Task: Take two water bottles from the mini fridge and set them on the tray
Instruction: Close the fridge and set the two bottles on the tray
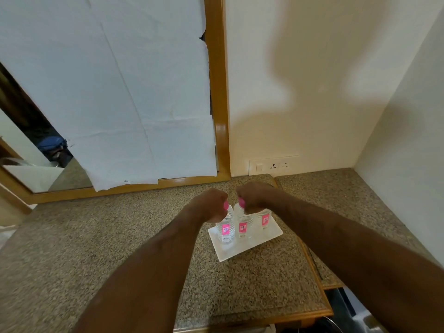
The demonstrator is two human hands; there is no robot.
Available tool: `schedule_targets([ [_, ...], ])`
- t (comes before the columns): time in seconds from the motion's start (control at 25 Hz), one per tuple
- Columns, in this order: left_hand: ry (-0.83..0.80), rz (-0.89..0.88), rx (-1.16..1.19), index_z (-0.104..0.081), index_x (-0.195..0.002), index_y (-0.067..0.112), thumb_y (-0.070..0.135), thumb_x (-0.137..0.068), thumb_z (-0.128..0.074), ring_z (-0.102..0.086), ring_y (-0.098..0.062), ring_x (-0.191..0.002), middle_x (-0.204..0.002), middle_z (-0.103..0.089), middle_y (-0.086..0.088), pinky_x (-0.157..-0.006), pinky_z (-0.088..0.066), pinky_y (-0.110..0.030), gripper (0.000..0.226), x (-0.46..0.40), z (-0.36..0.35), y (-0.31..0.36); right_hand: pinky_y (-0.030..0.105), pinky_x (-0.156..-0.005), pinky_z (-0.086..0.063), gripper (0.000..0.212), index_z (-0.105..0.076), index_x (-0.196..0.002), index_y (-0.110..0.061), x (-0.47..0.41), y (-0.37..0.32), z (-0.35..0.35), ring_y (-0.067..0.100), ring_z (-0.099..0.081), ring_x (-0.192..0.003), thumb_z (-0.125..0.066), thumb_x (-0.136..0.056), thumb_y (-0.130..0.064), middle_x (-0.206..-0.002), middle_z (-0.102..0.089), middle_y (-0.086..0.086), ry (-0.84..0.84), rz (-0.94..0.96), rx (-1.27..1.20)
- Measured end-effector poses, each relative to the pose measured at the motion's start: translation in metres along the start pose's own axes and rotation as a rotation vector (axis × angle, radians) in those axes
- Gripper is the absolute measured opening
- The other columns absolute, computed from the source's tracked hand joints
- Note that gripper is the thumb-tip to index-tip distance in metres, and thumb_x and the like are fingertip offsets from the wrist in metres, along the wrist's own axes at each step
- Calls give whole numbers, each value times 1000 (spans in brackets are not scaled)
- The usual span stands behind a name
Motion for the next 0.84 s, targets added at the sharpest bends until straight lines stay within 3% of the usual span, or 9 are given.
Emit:
schedule_targets([
  [0.28, 25, -20, 11, -64, -96, 9, 11, -86, -63, -62, -19, -78, -88, -67, -6, -65, -52, -29, 10, -3, 0, -2, 36, -70, -57, 25, -65, -97, -12, -6, -4, 8, 19, -61, -76, -75, -75, -18, -75, -60, 0, 31, -30, 139],
  [0.52, 58, -19, 32, -62, -101, 11, 9, -88, -61, -62, -20, -81, -96, -69, -9, -68, -54, -32, 13, -2, 1, -3, 33, -68, -54, 29, -65, -101, -12, -4, -6, 8, 20, -62, -80, -76, -76, -21, -84, -64, 2, 15, -38, 188],
  [0.84, 72, -8, 39, -59, -107, 15, 13, -89, -60, -62, -19, -82, -100, -69, -8, -70, -55, -32, 18, -2, -1, -6, 31, -65, -50, 27, -64, -98, -12, 2, -5, 8, 19, -61, -78, -77, -76, -23, -79, -61, 0, 47, -36, 161],
])
Point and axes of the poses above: each hand's wrist, its own x-axis away from the middle knuckle, its own z-axis out of the back of the hand, y = z × x, the point moved 9 cm from there along -x, towards the middle knuckle
